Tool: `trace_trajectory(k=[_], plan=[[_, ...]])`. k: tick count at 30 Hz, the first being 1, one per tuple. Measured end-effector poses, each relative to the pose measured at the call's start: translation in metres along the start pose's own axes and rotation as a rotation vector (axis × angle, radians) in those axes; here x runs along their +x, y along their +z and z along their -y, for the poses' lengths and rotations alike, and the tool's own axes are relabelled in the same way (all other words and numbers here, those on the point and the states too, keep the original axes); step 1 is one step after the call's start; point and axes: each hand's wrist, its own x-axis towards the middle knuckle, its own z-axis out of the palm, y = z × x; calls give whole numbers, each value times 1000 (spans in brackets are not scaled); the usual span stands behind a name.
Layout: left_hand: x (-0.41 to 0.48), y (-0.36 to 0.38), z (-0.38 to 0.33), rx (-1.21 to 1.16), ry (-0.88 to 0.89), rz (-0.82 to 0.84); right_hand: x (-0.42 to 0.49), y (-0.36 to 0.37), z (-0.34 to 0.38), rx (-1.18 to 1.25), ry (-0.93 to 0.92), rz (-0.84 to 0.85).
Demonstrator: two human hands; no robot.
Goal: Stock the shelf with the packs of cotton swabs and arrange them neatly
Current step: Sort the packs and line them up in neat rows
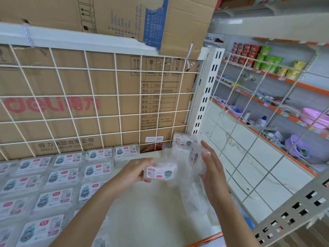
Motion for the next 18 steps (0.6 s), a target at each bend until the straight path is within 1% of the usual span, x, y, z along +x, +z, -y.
trace_trajectory(k=[2,3,5,7,9,13,16,18], plan=[[-5,-2,-1,-190,-62,-73,2,6,-1,302,124,14],[-7,-3,-2,-263,-89,-104,3,9,-2,401,180,11],[-12,-5,-3,-360,-127,-140,4,14,-5,513,266,0],[-16,-8,-3,-432,-145,-122,4,18,-10,578,320,-1],[-19,-11,-3,-501,-149,-94,3,21,-12,586,330,17],[-23,-13,-4,-603,-136,-60,3,26,-14,527,320,78],[-25,-13,-4,-609,-92,-38,5,30,-18,462,302,50],[-24,-14,-2,-577,-65,-75,6,30,-19,392,261,16]])
